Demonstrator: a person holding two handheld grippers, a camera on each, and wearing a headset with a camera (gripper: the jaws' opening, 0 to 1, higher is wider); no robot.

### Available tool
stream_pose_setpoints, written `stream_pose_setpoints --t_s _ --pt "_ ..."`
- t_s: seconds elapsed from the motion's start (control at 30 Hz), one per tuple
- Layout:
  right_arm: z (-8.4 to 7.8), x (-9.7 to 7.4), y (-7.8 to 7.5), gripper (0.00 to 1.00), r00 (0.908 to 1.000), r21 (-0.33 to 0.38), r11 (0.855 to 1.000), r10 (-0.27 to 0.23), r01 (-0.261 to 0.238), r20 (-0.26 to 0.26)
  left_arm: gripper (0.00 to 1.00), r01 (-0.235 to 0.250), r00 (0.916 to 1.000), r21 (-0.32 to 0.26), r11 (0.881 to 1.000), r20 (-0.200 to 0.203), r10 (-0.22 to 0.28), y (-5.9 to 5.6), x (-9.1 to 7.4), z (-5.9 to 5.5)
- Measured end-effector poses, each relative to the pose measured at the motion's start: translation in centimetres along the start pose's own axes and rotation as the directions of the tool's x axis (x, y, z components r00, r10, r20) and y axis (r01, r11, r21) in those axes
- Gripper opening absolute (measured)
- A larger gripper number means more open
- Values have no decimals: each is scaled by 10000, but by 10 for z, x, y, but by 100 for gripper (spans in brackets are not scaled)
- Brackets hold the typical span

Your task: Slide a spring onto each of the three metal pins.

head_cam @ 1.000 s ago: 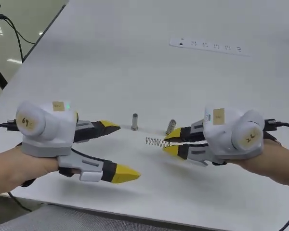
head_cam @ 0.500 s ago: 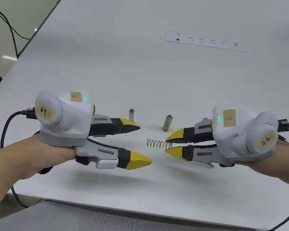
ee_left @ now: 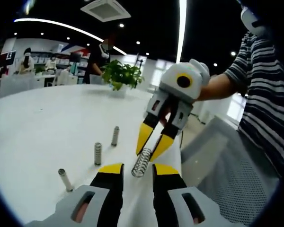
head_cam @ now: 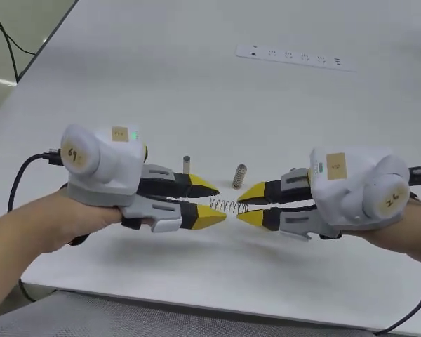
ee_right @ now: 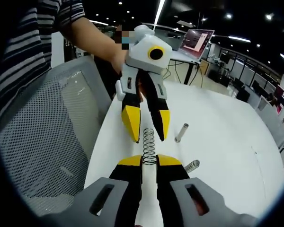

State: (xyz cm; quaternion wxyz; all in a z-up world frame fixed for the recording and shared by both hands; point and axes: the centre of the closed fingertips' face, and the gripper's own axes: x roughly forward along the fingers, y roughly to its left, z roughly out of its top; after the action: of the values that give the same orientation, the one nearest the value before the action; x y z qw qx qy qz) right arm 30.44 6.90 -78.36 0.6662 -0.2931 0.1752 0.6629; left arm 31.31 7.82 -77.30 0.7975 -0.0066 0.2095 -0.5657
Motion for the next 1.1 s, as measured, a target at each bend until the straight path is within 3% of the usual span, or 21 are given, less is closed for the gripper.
stream_pose_setpoints --t_s 0.47,0.83,1.1 --pt "7 -4 1 7 9998 -46 10000 -36 37 173 5 255 9997 418 9988 18 -256 -6 2 4" --pt "7 -5 8 8 9994 582 9981 206 -222 267 3 822 9965 544 9951 -206 -812 -15 2 4" --pt "-2 -10 5 11 9999 982 9952 -8 -6 143 3 1040 9944 467 9935 -261 -1029 -17 1 5"
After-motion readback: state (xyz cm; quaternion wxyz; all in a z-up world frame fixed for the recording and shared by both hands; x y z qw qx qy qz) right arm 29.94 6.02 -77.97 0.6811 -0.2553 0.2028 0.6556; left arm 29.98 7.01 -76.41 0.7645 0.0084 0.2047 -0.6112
